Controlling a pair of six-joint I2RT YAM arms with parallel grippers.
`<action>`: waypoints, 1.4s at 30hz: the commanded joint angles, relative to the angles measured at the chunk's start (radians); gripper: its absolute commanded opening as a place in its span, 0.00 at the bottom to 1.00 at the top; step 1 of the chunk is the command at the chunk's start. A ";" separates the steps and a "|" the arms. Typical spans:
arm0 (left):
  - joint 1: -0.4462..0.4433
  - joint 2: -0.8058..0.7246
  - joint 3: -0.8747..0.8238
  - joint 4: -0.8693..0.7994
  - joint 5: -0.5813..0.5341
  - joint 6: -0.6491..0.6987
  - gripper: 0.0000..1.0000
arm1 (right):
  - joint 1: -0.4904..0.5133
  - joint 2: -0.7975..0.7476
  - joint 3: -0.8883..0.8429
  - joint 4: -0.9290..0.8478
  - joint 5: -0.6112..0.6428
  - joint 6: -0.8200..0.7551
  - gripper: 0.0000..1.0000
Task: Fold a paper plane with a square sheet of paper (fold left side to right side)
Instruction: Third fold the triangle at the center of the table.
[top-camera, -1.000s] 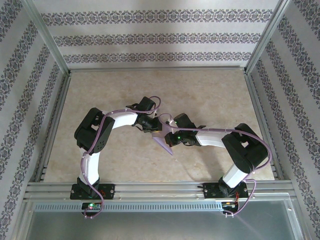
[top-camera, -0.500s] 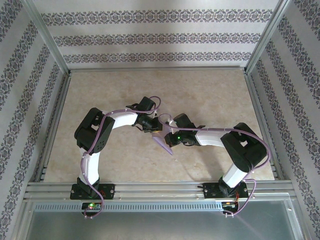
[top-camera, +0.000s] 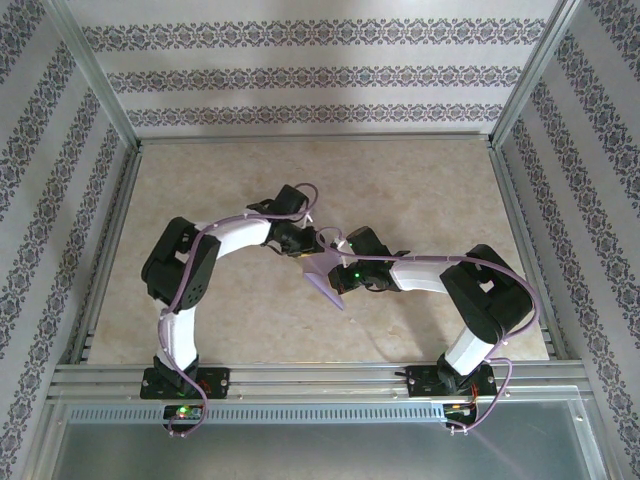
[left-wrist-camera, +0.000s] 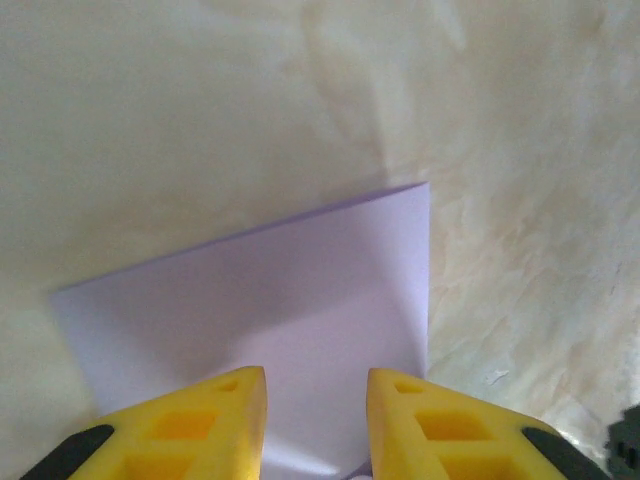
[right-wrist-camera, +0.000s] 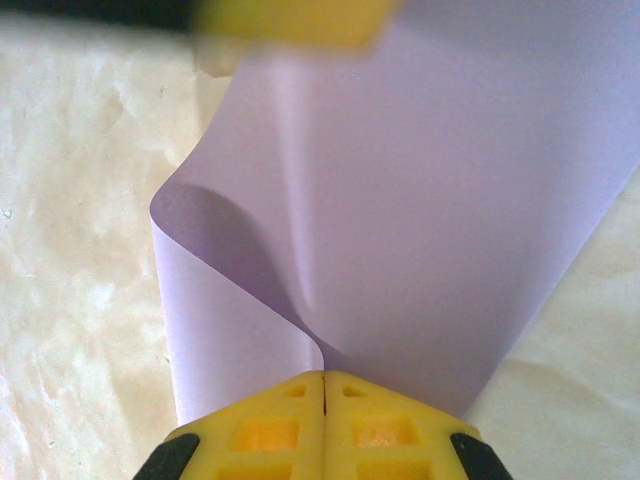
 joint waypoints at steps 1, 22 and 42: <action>0.061 -0.131 -0.049 -0.011 -0.035 0.009 0.33 | 0.011 0.030 -0.026 -0.044 0.008 -0.018 0.00; -0.053 -0.365 -0.429 0.317 0.092 -0.226 0.09 | 0.011 0.038 -0.012 -0.059 0.008 -0.028 0.00; -0.120 -0.150 -0.358 0.371 0.077 -0.238 0.08 | 0.013 0.039 -0.010 -0.073 0.016 -0.031 0.00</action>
